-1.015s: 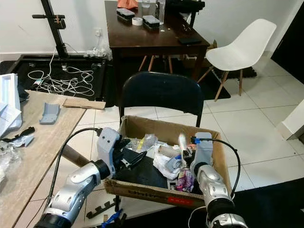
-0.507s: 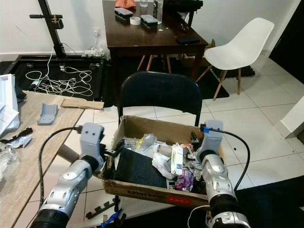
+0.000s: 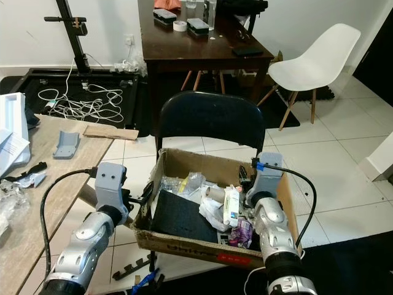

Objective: Picking trash to rubbish bin

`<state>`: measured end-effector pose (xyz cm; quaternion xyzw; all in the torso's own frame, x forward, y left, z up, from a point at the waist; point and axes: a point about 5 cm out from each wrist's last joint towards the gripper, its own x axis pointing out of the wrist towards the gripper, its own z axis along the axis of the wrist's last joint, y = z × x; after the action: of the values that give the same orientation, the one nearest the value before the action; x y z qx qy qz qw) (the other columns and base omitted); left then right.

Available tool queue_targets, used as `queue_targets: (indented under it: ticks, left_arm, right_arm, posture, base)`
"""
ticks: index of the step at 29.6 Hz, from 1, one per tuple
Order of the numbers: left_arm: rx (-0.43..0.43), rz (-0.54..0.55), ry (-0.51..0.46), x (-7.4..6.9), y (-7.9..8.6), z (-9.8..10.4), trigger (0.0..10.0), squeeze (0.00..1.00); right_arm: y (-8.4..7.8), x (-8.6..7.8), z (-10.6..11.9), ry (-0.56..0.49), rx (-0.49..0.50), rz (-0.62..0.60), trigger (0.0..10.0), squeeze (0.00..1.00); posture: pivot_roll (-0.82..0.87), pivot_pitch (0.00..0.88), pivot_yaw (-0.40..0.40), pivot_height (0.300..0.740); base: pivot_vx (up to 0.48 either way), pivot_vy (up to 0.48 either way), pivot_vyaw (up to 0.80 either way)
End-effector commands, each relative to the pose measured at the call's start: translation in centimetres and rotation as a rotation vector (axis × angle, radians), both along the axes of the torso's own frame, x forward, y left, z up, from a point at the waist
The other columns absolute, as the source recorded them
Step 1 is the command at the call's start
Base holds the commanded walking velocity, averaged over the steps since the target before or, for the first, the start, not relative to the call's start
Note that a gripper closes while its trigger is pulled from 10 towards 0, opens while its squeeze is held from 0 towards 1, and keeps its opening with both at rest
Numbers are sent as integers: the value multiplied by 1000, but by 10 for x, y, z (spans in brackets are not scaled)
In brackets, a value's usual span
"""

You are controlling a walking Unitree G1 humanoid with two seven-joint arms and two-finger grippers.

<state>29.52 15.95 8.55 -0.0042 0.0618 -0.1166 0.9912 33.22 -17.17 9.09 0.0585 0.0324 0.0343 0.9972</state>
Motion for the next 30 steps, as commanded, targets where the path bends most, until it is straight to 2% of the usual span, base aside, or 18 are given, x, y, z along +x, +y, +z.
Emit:
queue_targets:
  ticks: [1, 30]
  left_arm:
    - [-13, 5, 19, -4, -2, -5, 10000, 0]
    - [-4, -42, 9, -4, -8, -1, 10000, 0]
  right_arm:
    - [-2, -4, -6, 25, 2, -3, 10000, 0]
    - [0, -6, -7, 34, 13, 0, 10000, 0]
  posture:
    - [39, 117, -71, 740]
    - [41, 115, -59, 740]
  base:
    - [-300, 0, 0]
    - [-313, 0, 0]
